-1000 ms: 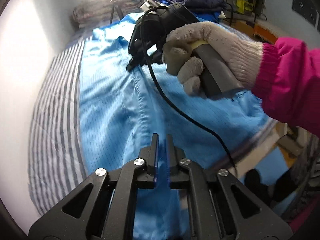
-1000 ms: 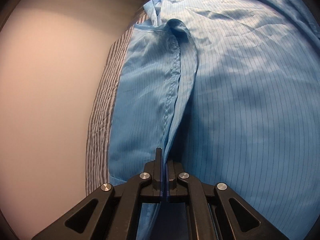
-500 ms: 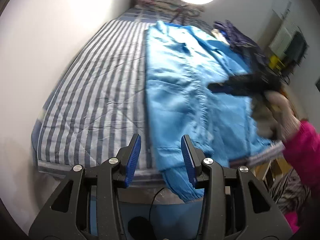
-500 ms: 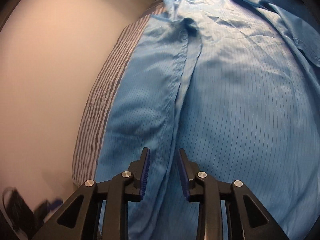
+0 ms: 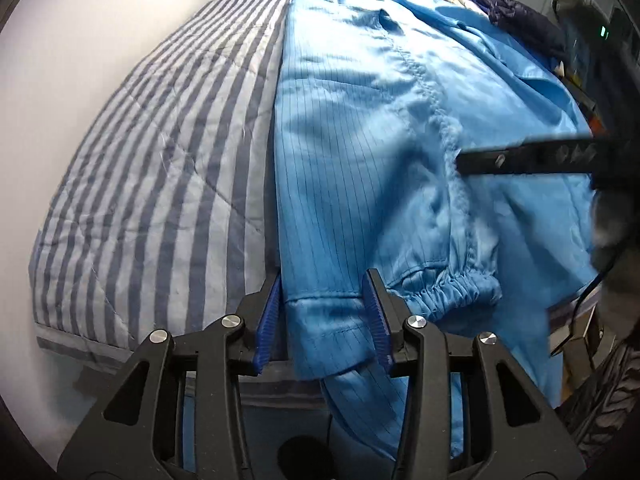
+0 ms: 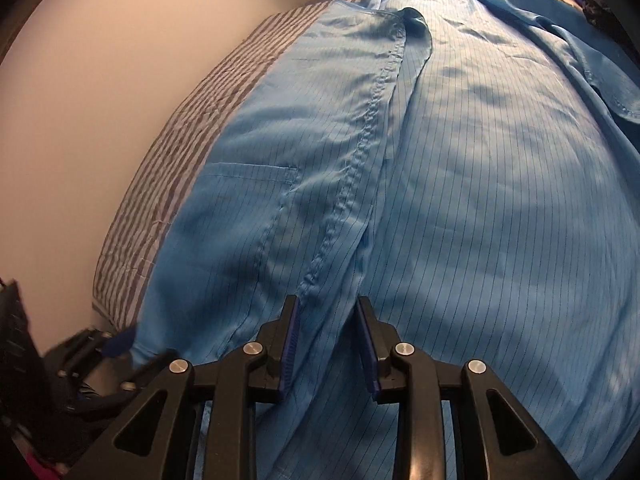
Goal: Fold large clothes
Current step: 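Open both grippers and lift them away from the coat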
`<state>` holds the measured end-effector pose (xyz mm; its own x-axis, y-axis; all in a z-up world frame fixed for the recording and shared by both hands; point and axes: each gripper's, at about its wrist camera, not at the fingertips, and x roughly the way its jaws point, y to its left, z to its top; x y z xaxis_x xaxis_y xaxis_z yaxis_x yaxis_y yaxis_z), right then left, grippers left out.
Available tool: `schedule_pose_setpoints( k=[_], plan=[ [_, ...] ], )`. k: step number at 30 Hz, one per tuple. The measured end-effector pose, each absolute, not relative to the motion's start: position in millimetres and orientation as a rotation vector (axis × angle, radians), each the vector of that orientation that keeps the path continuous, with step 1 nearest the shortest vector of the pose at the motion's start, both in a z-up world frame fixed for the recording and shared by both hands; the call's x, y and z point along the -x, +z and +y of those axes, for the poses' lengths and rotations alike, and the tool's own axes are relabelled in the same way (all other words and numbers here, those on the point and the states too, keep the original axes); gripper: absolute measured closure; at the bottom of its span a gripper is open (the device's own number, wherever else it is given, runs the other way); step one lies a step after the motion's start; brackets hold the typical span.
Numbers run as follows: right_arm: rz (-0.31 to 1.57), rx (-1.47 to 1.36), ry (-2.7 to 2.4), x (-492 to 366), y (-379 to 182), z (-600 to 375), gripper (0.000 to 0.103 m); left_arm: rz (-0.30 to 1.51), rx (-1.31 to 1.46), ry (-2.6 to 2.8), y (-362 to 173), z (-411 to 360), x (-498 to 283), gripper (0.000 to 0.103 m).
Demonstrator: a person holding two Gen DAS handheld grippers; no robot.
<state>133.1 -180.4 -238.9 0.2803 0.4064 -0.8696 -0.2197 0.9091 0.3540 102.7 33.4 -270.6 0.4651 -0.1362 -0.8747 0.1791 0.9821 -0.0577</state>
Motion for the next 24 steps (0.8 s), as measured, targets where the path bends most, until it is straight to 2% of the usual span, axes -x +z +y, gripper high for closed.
schedule_pose_setpoints(
  k=[2,10,17,24],
  plan=[
    [1.217,-0.200,0.431,-132.2,-234.4,-185.5,0.073,1.069,-0.031,-0.193,-268.7,35.1,-101.7,0.062],
    [1.055,-0.160,0.396,-103.7,-179.9,-239.4,0.049,0.960,0.040,-0.185,-215.2,45.8,-82.1,0.062],
    [0.952,-0.132,0.257,-71.7,-147.6,-322.8,0.045,0.859,0.087,-0.268,-162.0,26.5,-72.6,0.062],
    [0.941,-0.180,0.063,-49.0,-142.8,-413.4,0.045,0.861,0.143,-0.339,-149.4,1.8,-78.0,0.061]
  ],
)
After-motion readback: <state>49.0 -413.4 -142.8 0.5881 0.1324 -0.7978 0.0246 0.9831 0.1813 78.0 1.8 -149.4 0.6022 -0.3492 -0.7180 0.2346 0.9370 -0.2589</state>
